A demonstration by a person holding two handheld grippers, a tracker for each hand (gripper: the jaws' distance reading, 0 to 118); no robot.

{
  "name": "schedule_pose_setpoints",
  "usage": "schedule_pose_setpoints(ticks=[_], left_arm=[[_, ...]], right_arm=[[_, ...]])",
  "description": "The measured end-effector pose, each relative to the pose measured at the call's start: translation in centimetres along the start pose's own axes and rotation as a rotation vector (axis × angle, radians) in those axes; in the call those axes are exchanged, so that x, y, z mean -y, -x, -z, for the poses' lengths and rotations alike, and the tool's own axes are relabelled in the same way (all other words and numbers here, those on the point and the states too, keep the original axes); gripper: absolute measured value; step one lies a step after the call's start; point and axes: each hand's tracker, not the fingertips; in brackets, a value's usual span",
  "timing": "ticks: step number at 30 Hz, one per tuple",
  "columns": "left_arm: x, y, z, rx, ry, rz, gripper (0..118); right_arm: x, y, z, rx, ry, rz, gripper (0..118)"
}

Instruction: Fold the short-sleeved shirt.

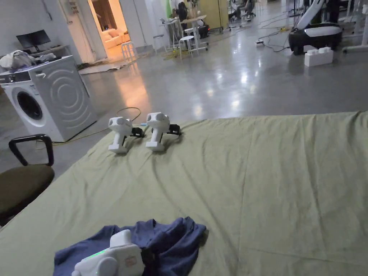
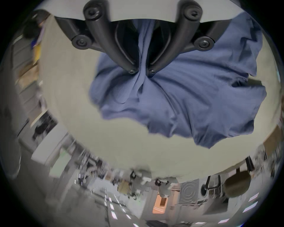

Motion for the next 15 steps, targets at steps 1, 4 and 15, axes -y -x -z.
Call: schedule_pose_setpoints(ticks=[1,4,15], left_arm=[[-0.8,-1.0,-0.8,0.023,-0.029,-0.018,10],[-2.7,-5.4,-2.1,0.058,-0.07,0.095,9],[7.0,-33.7,-0.2,0.515,0.042,0.499,9]], right_arm=[[-0.1,-0.2,0.0,0.002,0.002,0.012,2],[-0.1,-0.7,-0.4,0.022,-0.015,0.063,2],[4.1,-10.7,-5.1,0.115,-0.048,0.18,2]])
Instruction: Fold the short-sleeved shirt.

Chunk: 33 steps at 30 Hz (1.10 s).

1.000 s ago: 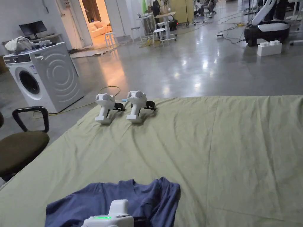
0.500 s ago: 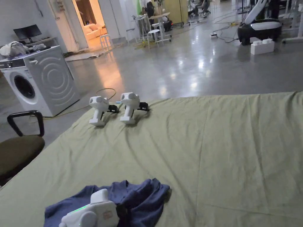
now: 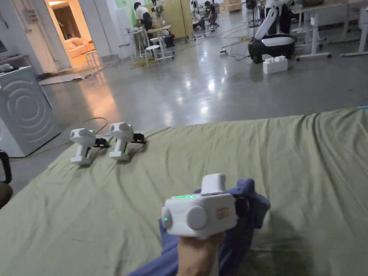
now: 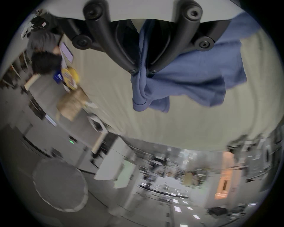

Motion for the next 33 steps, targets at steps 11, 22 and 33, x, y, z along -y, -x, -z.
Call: schedule_pose_setpoints(ticks=[11,22,33], left_arm=[[21.5,-22.1,2.4,0.489,0.391,0.135,9],[16.2,-17.0,-9.3,0.361,0.046,0.124,110],[15.0,-10.9,-37.9,-0.316,-0.615,0.214,104]], right_arm=[[1.6,-2.5,-3.4,0.059,0.0,0.03,2],[0.3,-0.2,-4.2,-0.069,-0.097,-0.025,2],[-5.0,4.0,-7.0,-0.24,-0.365,-0.15,2]])
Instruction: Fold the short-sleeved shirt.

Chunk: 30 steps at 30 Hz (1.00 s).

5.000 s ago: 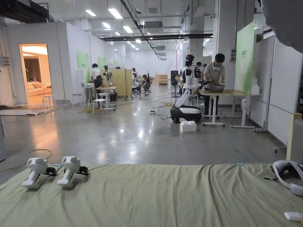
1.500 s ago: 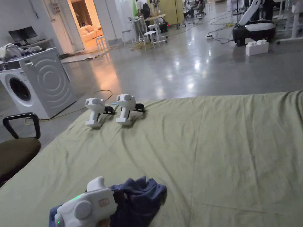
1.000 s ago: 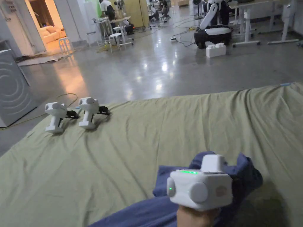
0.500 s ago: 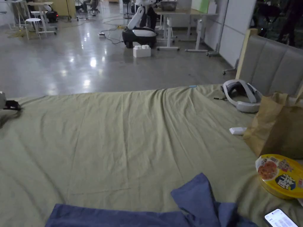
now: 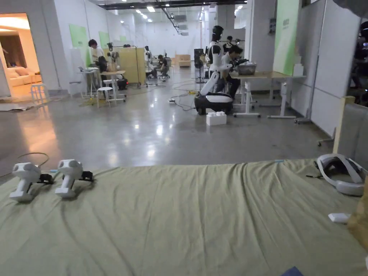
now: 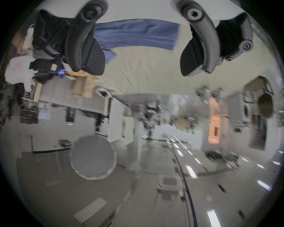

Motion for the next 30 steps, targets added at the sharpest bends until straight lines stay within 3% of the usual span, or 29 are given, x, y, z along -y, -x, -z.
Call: schedule_pose_setpoints(ticks=[2,3,4,5,7,9,10,12,30], left_arm=[[-0.2,0.8,-2.3,-0.06,0.006,0.048,84],[-0.3,1.1,-3.0,-0.1,0.03,0.071,64],[-0.3,1.4,-3.7,-0.13,0.04,0.08,20],[-0.3,1.5,-4.1,-0.148,0.056,0.079,2],[-0.1,1.9,-5.2,-0.179,0.018,0.049,1],[-0.4,2.7,-5.9,-0.112,0.077,0.011,1],[-0.4,2.7,-6.0,-0.195,0.057,0.014,1],[-0.6,3.2,-6.7,-0.144,0.048,0.007,1],[-0.8,0.6,-4.9,-0.105,0.083,0.105,1]], right_arm=[[-0.6,0.2,-0.3,-0.001,-0.033,-0.013,2],[-0.9,0.3,-0.5,-0.005,-0.041,-0.02,2],[-1.0,0.3,-0.6,0.004,-0.053,-0.029,2],[-1.1,0.3,-0.7,0.01,-0.063,-0.034,2],[-0.2,2.2,-1.9,0.007,-0.066,-0.033,2],[-0.2,2.5,-2.1,0.0,-0.066,-0.039,2],[-0.1,2.6,-2.3,0.005,-0.071,-0.049,2],[-0.2,2.9,-2.6,0.001,-0.075,-0.064,2],[-0.1,3.1,-2.4,0.049,-0.077,-0.087,2]])
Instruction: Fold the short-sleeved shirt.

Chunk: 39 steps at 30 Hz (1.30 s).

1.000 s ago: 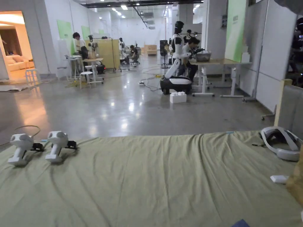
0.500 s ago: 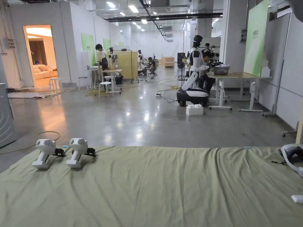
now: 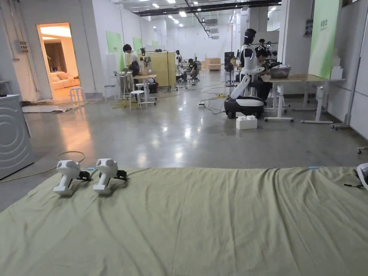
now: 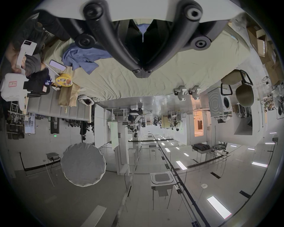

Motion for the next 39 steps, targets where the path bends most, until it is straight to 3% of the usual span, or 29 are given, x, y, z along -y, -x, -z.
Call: schedule_pose_setpoints(ticks=[6,9,10,11,12,15,17,21,24,27,28,30,35,39], left_arm=[[2.5,0.9,7.9,0.043,0.217,-0.039,2],[4.6,1.9,15.0,0.123,0.377,-0.161,15],[5.5,2.3,17.6,0.16,0.414,-0.207,62],[6.5,2.6,20.2,0.211,0.488,-0.231,93],[7.2,2.9,22.7,0.25,0.494,-0.267,96],[10.2,3.3,31.2,0.246,0.662,-0.343,95],[12.5,3.2,35.8,0.202,0.731,-0.304,95],[17.4,2.6,42.5,0.136,0.91,-0.223,95],[19.8,2.4,44.4,0.1,0.935,-0.159,93],[20.9,2.1,45.0,0.093,0.988,-0.207,52],[20.9,2.3,45.0,0.042,0.965,-0.111,39],[20.4,1.9,44.6,0.051,0.977,-0.099,10],[21.1,0.3,44.9,0.032,1.006,-0.005,6],[21.3,1.7,46.2,0.028,1.059,-0.077,6]], right_arm=[[1.5,-1.2,0.8,0.0,0.059,0.026,2],[2.7,-2.3,1.2,0.01,0.099,0.054,2],[3.1,-2.8,1.4,0.009,0.12,0.07,2],[3.6,-3.3,1.6,0.013,0.137,0.082,2],[4.2,-3.7,1.7,0.027,0.151,0.095,2],[5.6,-5.3,2.3,0.041,0.205,0.161,2],[6.3,-6.2,2.7,0.048,0.236,0.185,2],[7.3,-7.2,3.0,0.089,0.301,0.147,2],[7.8,-7.8,3.4,0.122,0.346,0.117,2],[8.6,-8.4,3.7,0.137,0.374,0.129,2],[8.9,-8.4,3.7,0.138,0.384,0.139,2],[9.7,-8.4,3.7,0.144,0.405,0.167,2],[10.0,-8.6,5.3,0.121,0.443,0.174,2],[7.1,-10.2,9.4,0.087,0.411,0.125,3]])
